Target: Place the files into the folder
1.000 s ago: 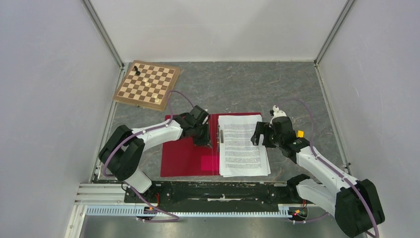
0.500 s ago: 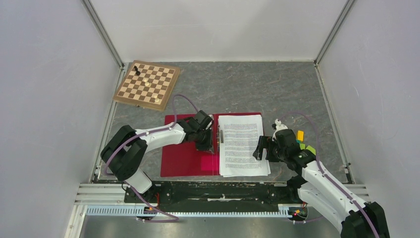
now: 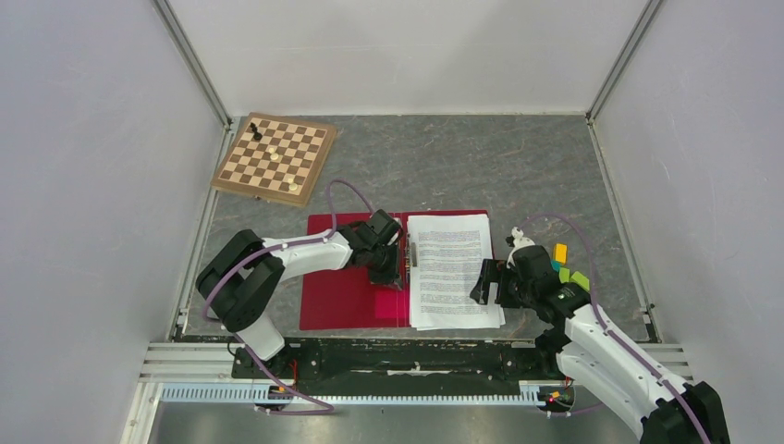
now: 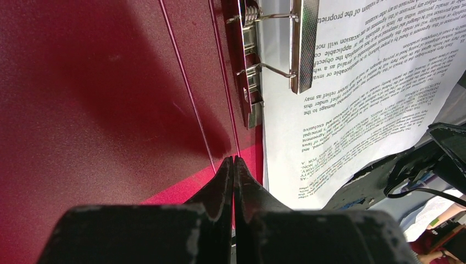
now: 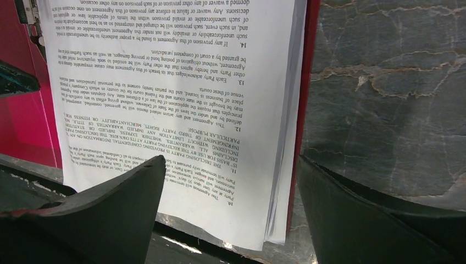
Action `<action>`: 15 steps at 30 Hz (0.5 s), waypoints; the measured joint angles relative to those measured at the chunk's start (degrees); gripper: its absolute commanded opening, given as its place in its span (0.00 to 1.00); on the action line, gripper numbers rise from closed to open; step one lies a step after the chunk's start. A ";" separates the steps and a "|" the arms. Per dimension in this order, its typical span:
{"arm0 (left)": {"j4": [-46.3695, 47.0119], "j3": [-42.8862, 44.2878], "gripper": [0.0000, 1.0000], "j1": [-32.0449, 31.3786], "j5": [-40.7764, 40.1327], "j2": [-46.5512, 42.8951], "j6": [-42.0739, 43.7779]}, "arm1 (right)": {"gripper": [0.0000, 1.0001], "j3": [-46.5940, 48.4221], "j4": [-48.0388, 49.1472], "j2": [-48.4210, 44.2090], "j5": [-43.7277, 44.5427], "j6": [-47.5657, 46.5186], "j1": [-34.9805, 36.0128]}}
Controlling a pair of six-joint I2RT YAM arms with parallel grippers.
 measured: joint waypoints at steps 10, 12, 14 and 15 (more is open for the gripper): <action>0.15 -0.50 0.02 0.00 -0.02 0.46 -0.42 | 0.91 0.09 -1.77 -0.96 -0.24 0.33 0.13; 0.17 -0.52 0.02 -0.02 -0.04 0.46 -0.50 | 0.91 0.24 -2.27 -1.09 -0.31 0.35 0.35; 0.22 -0.52 0.02 -0.04 -0.04 0.46 -0.59 | 0.91 0.44 -3.13 -1.25 -0.35 0.37 0.46; 0.35 -0.57 0.02 -0.04 -0.04 0.48 -0.59 | 0.91 0.70 -3.56 -1.31 -0.37 0.37 0.48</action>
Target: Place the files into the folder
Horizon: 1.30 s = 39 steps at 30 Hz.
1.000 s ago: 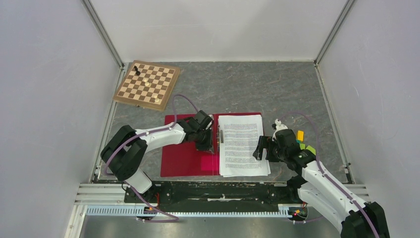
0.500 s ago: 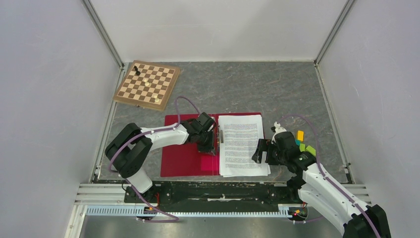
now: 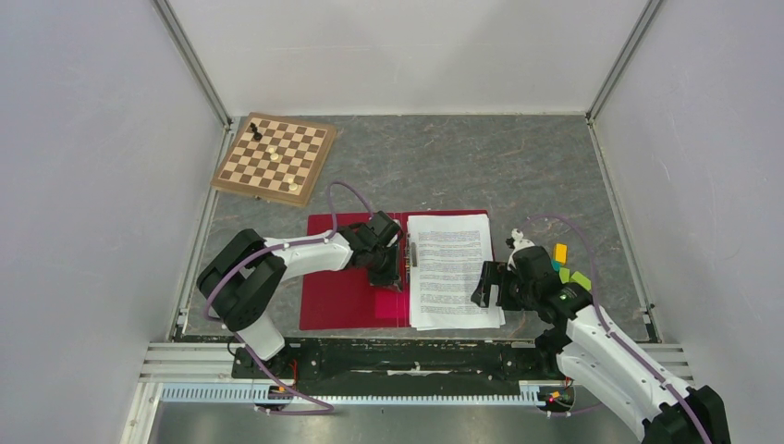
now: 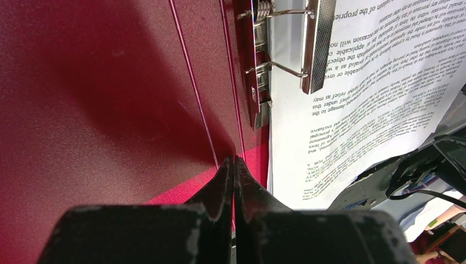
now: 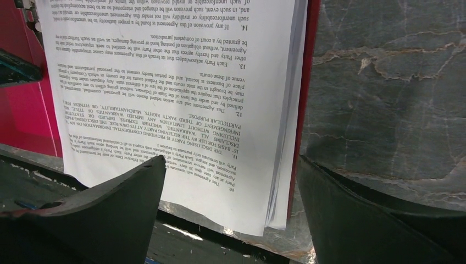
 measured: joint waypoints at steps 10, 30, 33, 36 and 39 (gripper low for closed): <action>0.55 -0.11 0.02 -0.11 0.00 0.00 -0.04 | 0.91 1.62 -0.70 -0.13 -0.63 0.24 0.37; 0.70 -0.11 0.02 -0.46 0.00 0.13 -0.07 | 0.91 -0.31 1.05 0.33 -0.72 1.22 1.40; 0.74 -0.11 0.02 -0.48 0.00 0.13 -0.07 | 0.91 -0.31 1.05 0.35 -0.68 1.22 1.40; 0.74 -0.11 0.02 -0.48 0.00 0.13 -0.07 | 0.91 -0.31 1.03 0.35 -0.33 1.18 1.40; 0.76 -0.11 0.02 -0.50 0.02 0.15 -0.09 | 0.91 -0.31 1.05 0.37 -0.28 1.18 1.40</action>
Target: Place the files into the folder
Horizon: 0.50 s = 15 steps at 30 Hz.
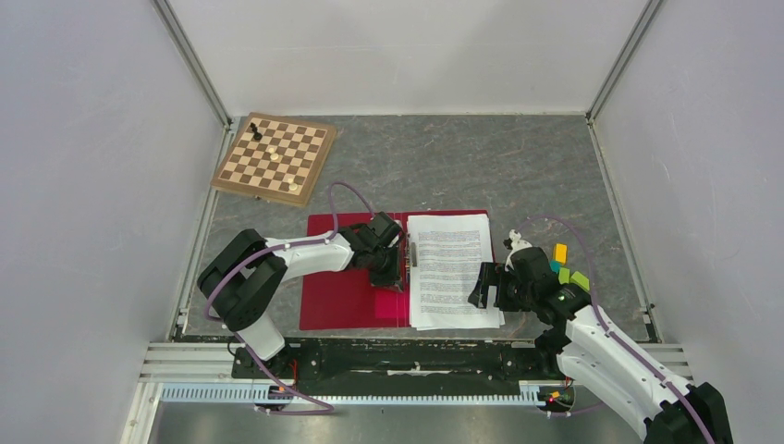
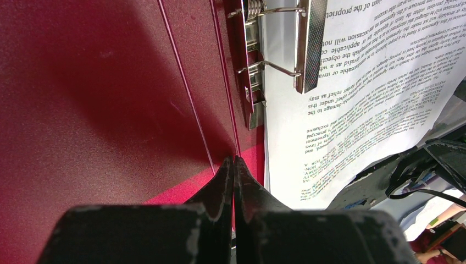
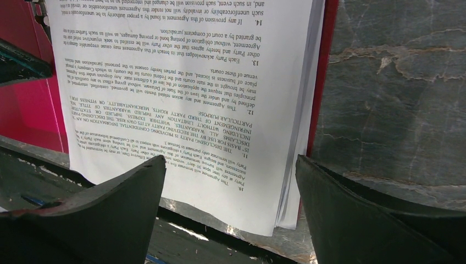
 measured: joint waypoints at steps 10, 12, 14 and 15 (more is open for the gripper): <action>0.24 0.00 0.02 -0.15 0.02 0.11 -0.04 | 0.91 -0.28 1.11 0.09 -0.04 0.61 1.51; 0.35 0.00 0.02 -0.26 0.04 0.17 -0.35 | 0.91 -0.46 1.73 0.17 -0.04 1.01 2.16; 0.46 0.00 0.02 -0.37 0.02 0.20 -0.59 | 0.91 -0.61 2.38 0.37 0.00 1.42 2.78; 0.50 0.00 0.02 -0.44 0.02 0.20 -0.61 | 0.92 -0.61 2.56 0.52 0.15 1.53 3.08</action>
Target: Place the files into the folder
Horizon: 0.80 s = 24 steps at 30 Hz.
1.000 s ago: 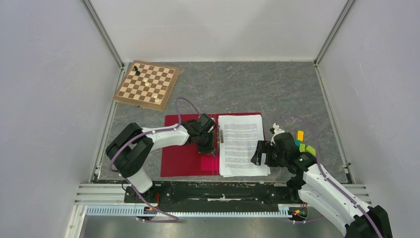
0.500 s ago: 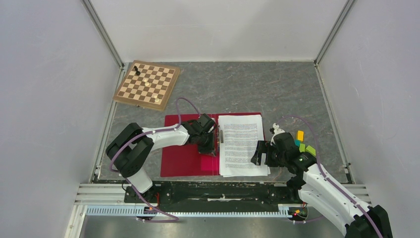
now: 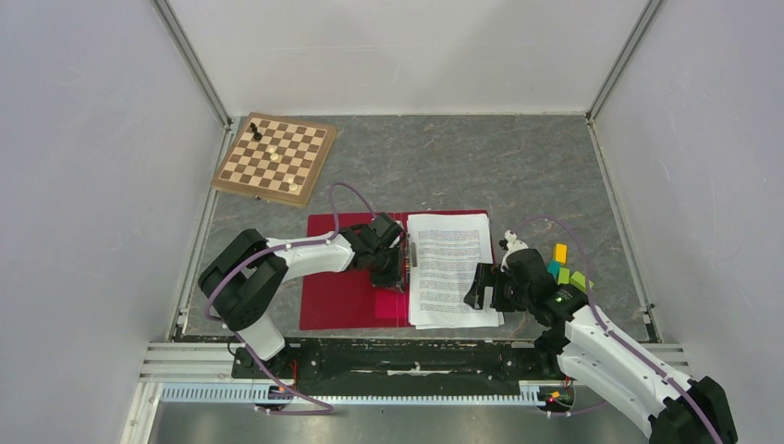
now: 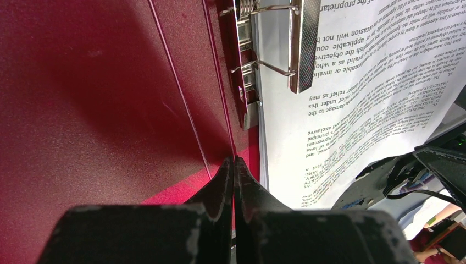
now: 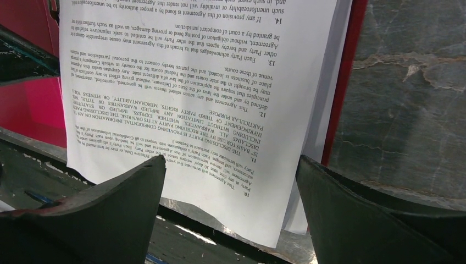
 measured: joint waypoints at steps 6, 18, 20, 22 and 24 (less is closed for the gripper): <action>0.00 0.00 0.02 -0.04 0.00 0.02 -0.04 | 0.92 1.16 -1.81 0.63 2.75 -0.28 0.39; 0.00 0.00 0.02 -0.02 0.00 0.02 -0.07 | 0.92 3.41 -4.50 1.14 4.96 -1.29 0.39; 0.00 0.00 0.02 -0.04 0.00 0.02 -0.09 | 0.92 3.41 -4.59 1.11 4.96 -1.29 0.39; 0.00 0.00 0.02 -0.04 0.00 0.02 -0.09 | 0.92 3.41 -4.61 1.09 4.98 -1.29 0.39; 0.00 0.00 0.02 -0.04 0.00 0.02 -0.09 | 0.92 3.41 -4.66 1.09 4.96 -1.29 0.39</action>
